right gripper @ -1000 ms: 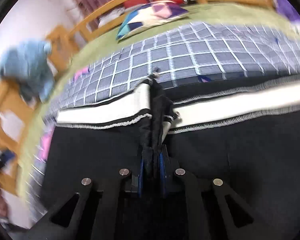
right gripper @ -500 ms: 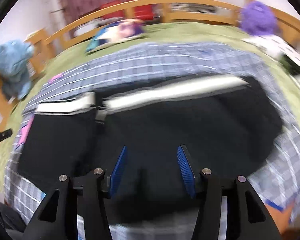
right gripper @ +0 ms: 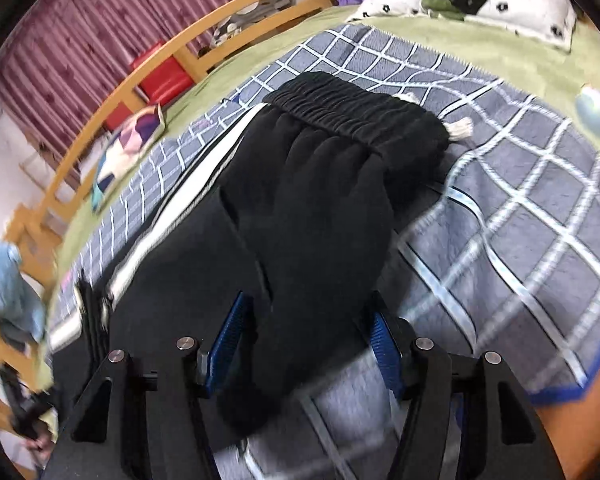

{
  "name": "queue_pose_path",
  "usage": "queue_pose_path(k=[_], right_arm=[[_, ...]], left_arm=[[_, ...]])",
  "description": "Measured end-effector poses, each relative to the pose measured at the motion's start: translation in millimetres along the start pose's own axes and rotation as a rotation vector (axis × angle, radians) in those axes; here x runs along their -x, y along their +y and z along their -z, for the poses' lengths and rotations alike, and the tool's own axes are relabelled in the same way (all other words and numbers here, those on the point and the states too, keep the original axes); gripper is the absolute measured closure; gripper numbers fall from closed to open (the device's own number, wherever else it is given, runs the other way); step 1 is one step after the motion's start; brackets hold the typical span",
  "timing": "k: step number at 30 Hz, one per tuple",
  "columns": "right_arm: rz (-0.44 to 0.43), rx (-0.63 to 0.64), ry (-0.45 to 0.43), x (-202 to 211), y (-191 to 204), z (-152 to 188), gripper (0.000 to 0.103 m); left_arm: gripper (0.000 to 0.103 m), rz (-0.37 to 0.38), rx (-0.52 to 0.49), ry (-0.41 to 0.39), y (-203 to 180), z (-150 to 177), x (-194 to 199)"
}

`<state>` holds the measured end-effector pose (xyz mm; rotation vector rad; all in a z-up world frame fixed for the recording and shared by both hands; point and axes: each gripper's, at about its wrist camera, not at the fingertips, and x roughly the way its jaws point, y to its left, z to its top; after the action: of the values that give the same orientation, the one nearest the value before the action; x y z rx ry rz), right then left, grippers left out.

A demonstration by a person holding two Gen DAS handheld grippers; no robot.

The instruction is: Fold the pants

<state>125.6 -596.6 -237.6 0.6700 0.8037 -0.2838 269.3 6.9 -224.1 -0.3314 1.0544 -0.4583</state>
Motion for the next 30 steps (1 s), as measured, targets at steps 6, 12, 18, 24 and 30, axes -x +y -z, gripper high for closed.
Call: queue_pose_path(k=[6,12,18,24,30], right_arm=[[-0.086,-0.084,-0.005,-23,-7,-26,0.032],[0.009,0.031,-0.068,-1,46,-39,0.093],[-0.120,0.111,-0.157,52,133,-55,0.094],[-0.308,0.253,-0.066,49,211,-16,0.092],[-0.092,0.342,0.156,-45,205,43,0.083]], left_arm=[[0.045,0.090,0.066,0.015,-3,-14,-14],[0.094,0.060,0.064,-0.013,-20,-24,15],[0.094,0.061,0.064,-0.095,-12,-45,96],[0.092,-0.181,0.032,-0.122,48,-41,168],[0.062,-0.440,0.069,0.020,101,-10,106]])
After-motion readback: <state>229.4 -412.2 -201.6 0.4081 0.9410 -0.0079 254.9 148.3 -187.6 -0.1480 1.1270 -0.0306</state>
